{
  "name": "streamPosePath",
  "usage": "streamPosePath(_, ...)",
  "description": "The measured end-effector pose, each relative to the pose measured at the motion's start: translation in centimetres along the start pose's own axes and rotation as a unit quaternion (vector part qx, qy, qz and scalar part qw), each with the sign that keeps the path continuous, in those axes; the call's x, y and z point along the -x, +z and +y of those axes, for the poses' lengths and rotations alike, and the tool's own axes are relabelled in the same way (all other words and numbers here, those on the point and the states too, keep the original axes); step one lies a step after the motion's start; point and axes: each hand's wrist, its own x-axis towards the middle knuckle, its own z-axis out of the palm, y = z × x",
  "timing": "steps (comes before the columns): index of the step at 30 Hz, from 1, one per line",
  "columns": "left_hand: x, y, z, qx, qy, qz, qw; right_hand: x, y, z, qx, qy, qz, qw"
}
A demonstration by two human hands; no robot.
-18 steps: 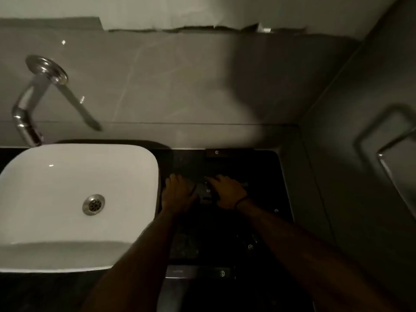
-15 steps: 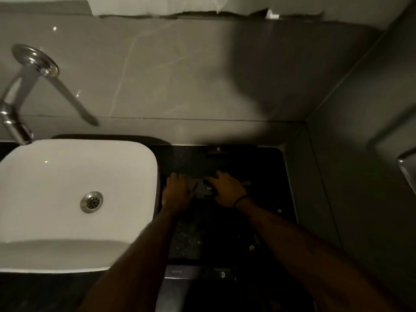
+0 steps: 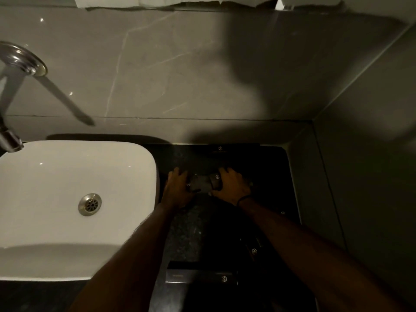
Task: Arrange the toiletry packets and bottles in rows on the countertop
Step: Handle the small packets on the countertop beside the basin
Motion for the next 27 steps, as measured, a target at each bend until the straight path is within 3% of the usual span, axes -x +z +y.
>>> streamPosePath(6,0.3,-0.1,0.3,-0.015,0.013,-0.026,0.999,0.0,-0.1,-0.5,-0.003,0.003,0.003,1.0)
streamPosePath(10,0.8,0.6,1.0,0.014,-0.061,0.072,0.995,0.0,0.1,-0.5,-0.01,0.005,0.008,1.0)
streamPosePath(12,0.6,0.8,1.1,-0.002,-0.071,0.061,0.996,-0.1,0.0,-0.5,-0.012,0.006,0.004,1.0)
streamPosePath(16,-0.2,0.2,1.4,-0.034,-0.011,0.002,0.999,-0.2,0.1,-0.5,-0.022,0.007,0.006,1.0)
streamPosePath(27,-0.4,-0.1,1.0,-0.031,0.012,-0.011,0.999,-0.5,0.4,-0.5,-0.034,0.012,0.006,0.999)
